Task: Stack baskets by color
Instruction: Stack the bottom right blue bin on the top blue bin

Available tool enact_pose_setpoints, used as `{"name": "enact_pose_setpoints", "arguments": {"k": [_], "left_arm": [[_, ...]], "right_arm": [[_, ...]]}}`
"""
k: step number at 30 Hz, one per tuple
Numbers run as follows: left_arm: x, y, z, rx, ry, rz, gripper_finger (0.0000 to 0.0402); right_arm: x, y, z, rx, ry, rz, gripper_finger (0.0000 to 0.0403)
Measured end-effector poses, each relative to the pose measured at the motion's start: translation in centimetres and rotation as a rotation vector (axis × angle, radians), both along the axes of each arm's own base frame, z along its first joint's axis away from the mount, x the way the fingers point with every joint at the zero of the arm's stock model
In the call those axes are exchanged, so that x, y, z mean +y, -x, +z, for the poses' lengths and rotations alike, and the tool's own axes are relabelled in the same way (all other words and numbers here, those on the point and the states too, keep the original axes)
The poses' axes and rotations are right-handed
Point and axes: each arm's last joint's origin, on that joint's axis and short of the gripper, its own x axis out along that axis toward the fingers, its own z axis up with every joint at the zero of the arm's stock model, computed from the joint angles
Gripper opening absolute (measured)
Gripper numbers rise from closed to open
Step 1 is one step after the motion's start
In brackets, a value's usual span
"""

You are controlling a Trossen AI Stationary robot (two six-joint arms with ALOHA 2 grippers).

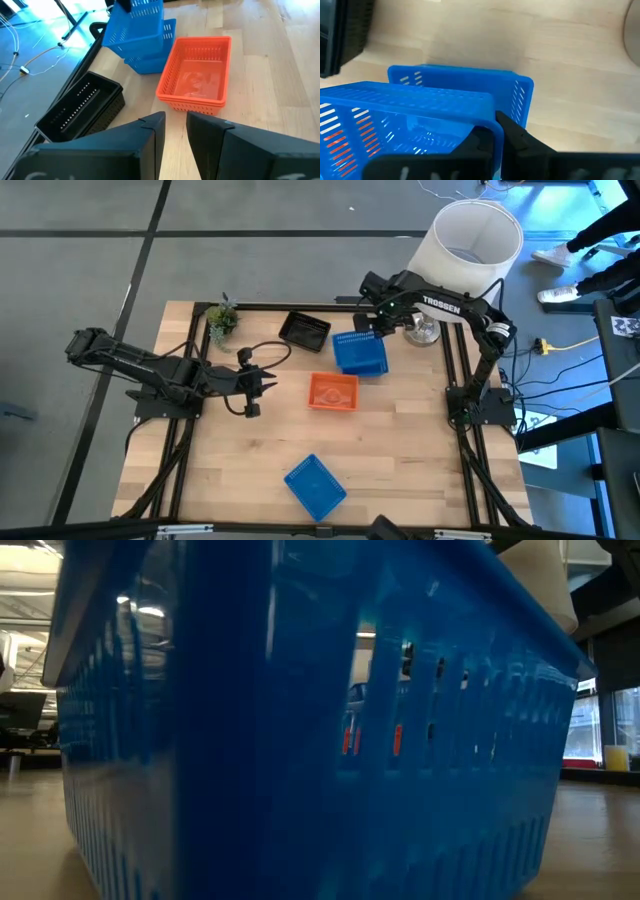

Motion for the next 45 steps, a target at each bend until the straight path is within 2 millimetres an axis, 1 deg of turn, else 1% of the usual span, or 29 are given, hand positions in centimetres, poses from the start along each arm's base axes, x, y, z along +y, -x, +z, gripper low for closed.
{"name": "enact_pose_setpoints", "arguments": {"k": [35,40,45], "left_arm": [[0.1,0.0,0.0,0.000,-0.015,0.027,0.0071],[0.1,0.0,0.0,0.000,-0.016,0.028,0.0071],[0.2,0.1,-0.1,0.009,-0.027,0.044,0.0071]], "right_arm": [[-0.1,0.1,-0.1,0.028,0.029,-0.029,0.0000],[0.4,0.5,-2.2,0.062,0.004,-0.028,0.0000],[0.4,0.4,-4.3,0.013,0.015,-0.052,0.0000]]}}
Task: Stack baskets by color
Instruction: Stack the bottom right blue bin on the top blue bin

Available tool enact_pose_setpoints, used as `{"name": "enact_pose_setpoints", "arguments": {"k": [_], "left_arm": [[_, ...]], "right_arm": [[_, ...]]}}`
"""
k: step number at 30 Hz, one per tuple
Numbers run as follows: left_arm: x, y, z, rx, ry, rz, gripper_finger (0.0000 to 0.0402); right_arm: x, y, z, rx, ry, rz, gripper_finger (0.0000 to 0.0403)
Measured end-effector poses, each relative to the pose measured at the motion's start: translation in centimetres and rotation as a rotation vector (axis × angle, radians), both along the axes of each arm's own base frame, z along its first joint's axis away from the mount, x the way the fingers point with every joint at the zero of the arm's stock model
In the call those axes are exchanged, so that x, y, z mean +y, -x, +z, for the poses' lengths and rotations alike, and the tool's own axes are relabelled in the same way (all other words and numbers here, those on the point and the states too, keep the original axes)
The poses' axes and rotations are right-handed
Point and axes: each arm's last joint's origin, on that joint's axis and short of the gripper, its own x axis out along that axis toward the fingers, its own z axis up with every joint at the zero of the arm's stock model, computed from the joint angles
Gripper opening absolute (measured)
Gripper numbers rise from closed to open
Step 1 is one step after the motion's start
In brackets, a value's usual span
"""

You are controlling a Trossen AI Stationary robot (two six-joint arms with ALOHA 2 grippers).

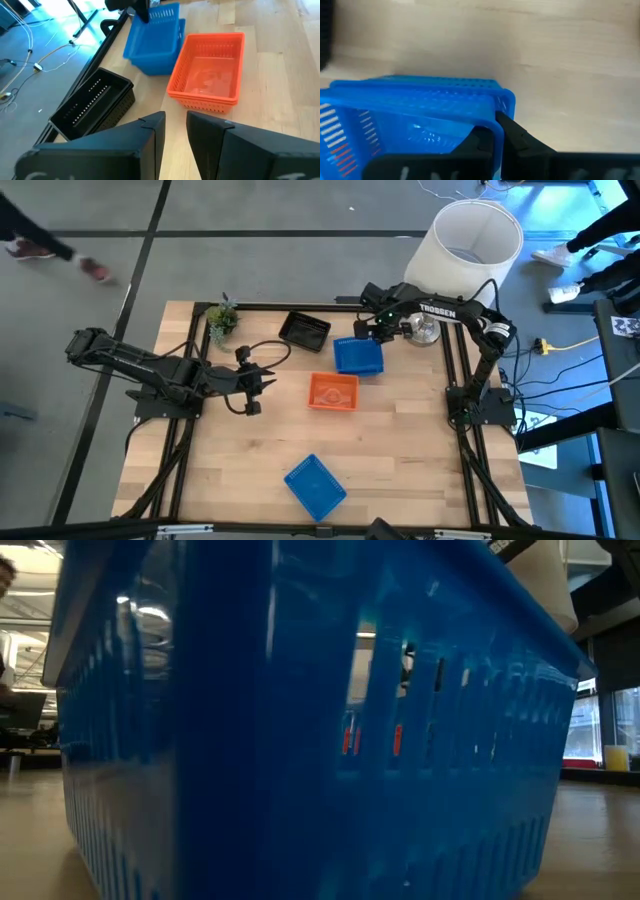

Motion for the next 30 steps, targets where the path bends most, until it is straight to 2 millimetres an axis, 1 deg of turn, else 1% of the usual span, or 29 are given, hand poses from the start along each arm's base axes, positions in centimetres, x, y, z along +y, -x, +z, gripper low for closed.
{"name": "enact_pose_setpoints", "arguments": {"k": [3,6,12,15,22,27,30], "left_arm": [[0.0,0.0,0.0,0.002,-0.005,-0.001,0.0071],[0.0,0.0,0.0,0.003,-0.006,-0.001,0.0071],[0.0,0.0,0.0,0.001,-0.013,0.011,0.0071],[0.0,0.0,0.0,0.001,-0.013,0.011,0.0071],[0.0,0.0,0.0,0.001,-0.013,0.011,0.0071],[0.0,0.0,0.0,0.001,-0.014,0.011,0.0071],[0.0,0.0,0.0,0.001,-0.014,0.011,0.0071]], "right_arm": [[0.0,-0.1,-0.5,-0.022,-0.004,-0.002,0.0002],[0.0,0.0,-0.6,-0.017,-0.004,-0.002,0.0012],[0.0,0.0,-0.6,-0.021,0.005,0.023,0.0055],[0.0,-0.1,-0.6,-0.029,-0.013,-0.002,0.0071],[0.3,-0.2,-0.5,-0.097,-0.115,-0.013,0.0075],[0.4,-0.3,-0.4,-0.087,-0.116,-0.033,0.0076],[0.3,-0.5,0.4,-0.061,-0.082,-0.047,0.0076]]}}
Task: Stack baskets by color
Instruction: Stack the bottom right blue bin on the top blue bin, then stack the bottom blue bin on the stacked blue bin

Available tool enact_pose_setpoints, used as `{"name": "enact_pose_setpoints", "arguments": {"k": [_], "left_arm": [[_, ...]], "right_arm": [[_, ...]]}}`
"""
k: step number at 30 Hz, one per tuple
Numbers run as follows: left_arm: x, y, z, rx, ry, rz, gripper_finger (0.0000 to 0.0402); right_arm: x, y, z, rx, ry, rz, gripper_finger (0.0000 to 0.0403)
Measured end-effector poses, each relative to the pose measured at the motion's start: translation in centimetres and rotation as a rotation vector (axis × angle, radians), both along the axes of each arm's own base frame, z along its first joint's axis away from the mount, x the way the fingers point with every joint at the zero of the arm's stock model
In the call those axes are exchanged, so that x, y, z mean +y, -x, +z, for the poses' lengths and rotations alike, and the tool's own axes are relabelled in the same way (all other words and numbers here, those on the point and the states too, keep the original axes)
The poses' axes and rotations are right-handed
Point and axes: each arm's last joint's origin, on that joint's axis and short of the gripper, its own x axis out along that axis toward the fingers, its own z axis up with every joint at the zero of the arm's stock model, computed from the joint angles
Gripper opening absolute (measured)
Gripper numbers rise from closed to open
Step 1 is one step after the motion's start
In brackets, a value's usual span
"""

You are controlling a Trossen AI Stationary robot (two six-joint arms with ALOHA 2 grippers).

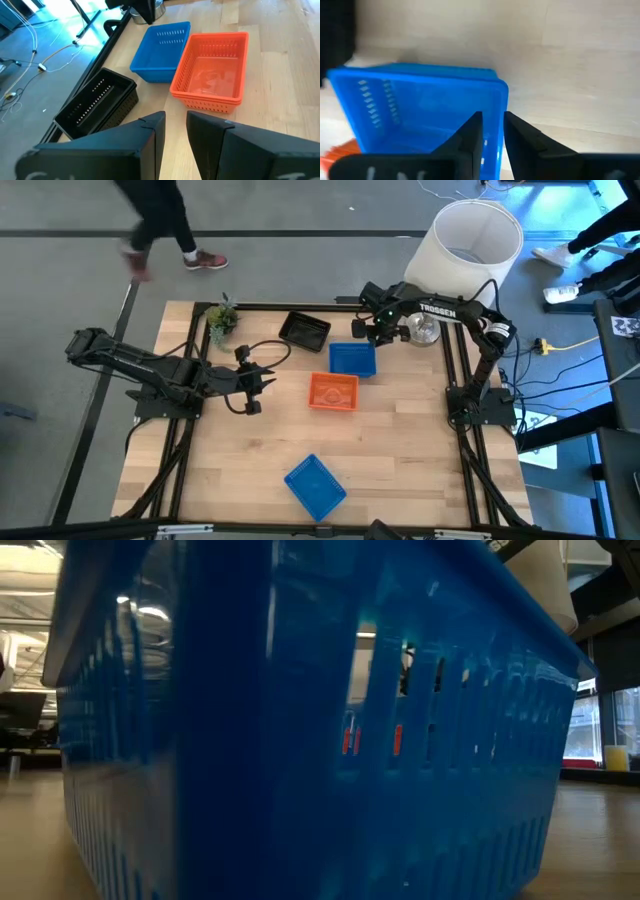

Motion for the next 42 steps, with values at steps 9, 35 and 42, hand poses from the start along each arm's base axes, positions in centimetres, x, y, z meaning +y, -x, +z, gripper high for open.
{"name": "enact_pose_setpoints", "arguments": {"k": [9,35,42], "left_arm": [[0.0,0.0,-0.1,0.007,-0.002,-0.001,0.0071],[-1.1,-0.3,7.8,-0.176,0.257,-0.242,0.0071],[-3.0,-0.1,8.9,-0.119,0.288,-0.309,0.0071]], "right_arm": [[0.7,-1.8,5.0,0.039,0.189,0.090,0.0076],[15.0,-4.6,24.4,-0.261,0.887,1.031,0.0076],[18.5,-2.9,25.5,-0.417,0.781,1.235,0.0076]]}}
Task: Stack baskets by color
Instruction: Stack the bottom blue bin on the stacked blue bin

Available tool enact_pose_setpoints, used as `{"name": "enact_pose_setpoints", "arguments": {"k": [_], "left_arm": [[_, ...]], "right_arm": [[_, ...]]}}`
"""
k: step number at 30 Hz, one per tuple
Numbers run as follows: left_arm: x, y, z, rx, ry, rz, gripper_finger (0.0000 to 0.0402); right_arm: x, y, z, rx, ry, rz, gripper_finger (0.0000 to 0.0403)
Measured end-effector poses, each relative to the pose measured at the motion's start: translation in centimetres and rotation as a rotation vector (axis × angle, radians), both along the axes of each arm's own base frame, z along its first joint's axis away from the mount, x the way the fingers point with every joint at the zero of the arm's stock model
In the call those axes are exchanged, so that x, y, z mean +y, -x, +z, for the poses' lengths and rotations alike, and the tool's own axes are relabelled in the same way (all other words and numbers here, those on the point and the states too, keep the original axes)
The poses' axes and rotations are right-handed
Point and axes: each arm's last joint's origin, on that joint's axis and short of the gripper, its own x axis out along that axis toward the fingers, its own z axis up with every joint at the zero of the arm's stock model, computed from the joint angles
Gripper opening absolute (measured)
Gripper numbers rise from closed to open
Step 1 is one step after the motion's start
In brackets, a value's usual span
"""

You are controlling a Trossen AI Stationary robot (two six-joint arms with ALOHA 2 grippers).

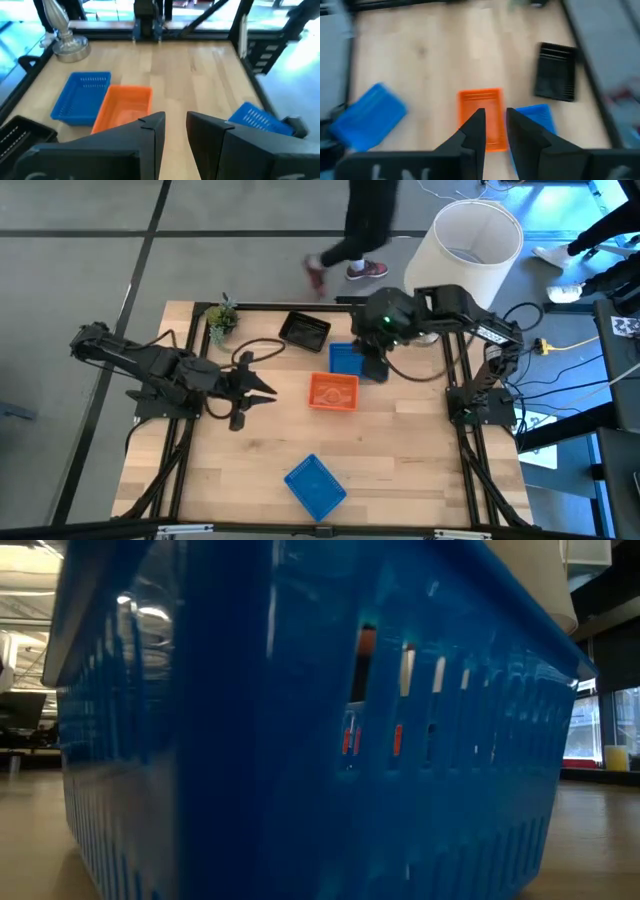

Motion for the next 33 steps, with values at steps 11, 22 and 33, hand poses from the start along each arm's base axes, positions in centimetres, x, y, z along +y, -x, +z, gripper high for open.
{"name": "enact_pose_setpoints", "arguments": {"k": [11,22,33], "left_arm": [[-2.0,2.5,0.7,0.068,-0.018,-0.124,0.0071],[-2.5,4.6,1.1,0.060,-0.034,-0.192,0.0071],[-1.5,6.2,1.6,0.022,-0.059,-0.113,0.0071]], "right_arm": [[5.9,-1.2,0.2,-0.091,-0.169,0.306,0.0076],[10.0,-2.7,-1.6,-0.048,-0.161,0.437,0.0076],[13.1,-6.3,-5.9,0.074,-0.170,0.457,0.0076]]}}
